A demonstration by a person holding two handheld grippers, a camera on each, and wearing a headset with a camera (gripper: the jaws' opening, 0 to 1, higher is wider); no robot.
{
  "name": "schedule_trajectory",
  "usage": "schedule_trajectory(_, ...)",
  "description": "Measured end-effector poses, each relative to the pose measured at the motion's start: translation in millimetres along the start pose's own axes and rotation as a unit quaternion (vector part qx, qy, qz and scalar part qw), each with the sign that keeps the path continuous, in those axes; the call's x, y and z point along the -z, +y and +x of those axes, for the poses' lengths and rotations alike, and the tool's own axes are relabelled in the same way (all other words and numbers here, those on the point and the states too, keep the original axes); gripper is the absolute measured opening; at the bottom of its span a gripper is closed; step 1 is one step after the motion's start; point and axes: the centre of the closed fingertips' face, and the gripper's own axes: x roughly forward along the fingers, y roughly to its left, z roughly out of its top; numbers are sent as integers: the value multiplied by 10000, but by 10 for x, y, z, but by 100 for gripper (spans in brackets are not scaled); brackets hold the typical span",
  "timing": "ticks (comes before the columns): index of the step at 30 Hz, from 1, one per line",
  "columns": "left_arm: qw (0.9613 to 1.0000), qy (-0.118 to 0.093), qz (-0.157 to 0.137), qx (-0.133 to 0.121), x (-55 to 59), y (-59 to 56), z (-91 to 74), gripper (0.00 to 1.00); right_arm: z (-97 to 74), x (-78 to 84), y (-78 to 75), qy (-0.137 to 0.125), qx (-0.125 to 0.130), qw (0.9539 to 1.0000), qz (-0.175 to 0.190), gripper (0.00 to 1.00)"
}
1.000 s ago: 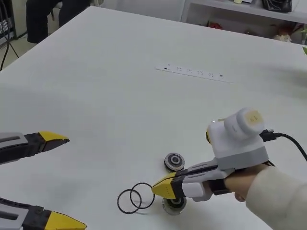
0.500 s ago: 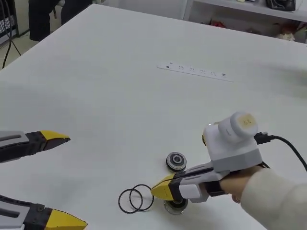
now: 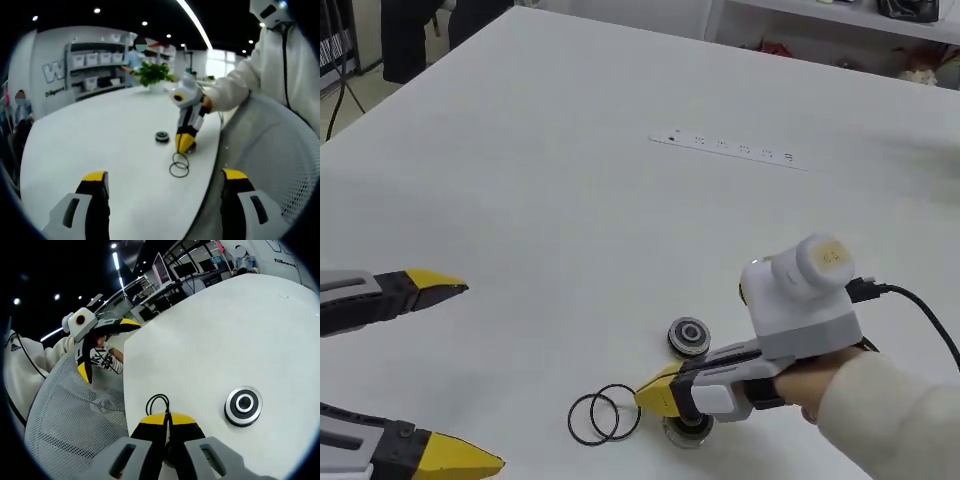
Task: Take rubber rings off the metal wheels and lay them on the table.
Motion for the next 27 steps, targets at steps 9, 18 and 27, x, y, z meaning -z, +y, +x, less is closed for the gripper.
schedule_trajectory(9,10000,-42,-29,16,-24,-21,-2,94,-21,-22,-45,-49,85,9999,-34,2)
schedule_trajectory(18,10000,-14,7,0,-38,-18,-19,94,-102,-72,-74,-157,181,9997,-69,4)
schedule_trajectory(27,10000,-14,59,-14,-74,-6,-28,94,-221,-156,-46,-262,228,9991,-228,5)
